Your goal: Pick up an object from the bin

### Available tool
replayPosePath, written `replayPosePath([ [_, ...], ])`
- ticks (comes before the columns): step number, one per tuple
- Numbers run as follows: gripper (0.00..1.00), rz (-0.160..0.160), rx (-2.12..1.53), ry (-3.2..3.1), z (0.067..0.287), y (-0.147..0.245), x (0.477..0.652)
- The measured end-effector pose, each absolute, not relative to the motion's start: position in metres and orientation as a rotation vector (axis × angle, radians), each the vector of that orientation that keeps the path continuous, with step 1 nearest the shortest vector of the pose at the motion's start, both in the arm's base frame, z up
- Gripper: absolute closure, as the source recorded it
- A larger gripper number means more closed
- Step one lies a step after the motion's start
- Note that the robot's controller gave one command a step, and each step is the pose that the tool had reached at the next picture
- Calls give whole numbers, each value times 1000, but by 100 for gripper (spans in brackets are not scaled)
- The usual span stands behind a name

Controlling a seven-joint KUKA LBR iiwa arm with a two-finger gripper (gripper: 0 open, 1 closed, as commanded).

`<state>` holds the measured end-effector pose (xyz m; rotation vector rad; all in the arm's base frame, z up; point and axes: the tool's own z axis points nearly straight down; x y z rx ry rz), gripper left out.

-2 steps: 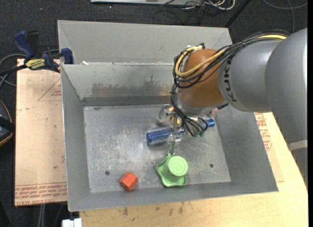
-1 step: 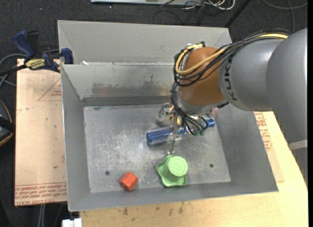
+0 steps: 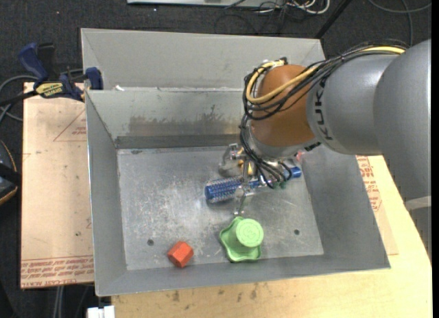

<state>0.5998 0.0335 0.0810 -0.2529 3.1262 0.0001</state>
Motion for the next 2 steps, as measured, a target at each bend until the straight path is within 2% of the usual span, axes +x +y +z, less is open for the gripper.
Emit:
replayPosePath([
  [1, 0, 4, -108, 3122, 78, 33, 594],
  [2, 0, 3, -110, 3131, 81, 34, 597],
])
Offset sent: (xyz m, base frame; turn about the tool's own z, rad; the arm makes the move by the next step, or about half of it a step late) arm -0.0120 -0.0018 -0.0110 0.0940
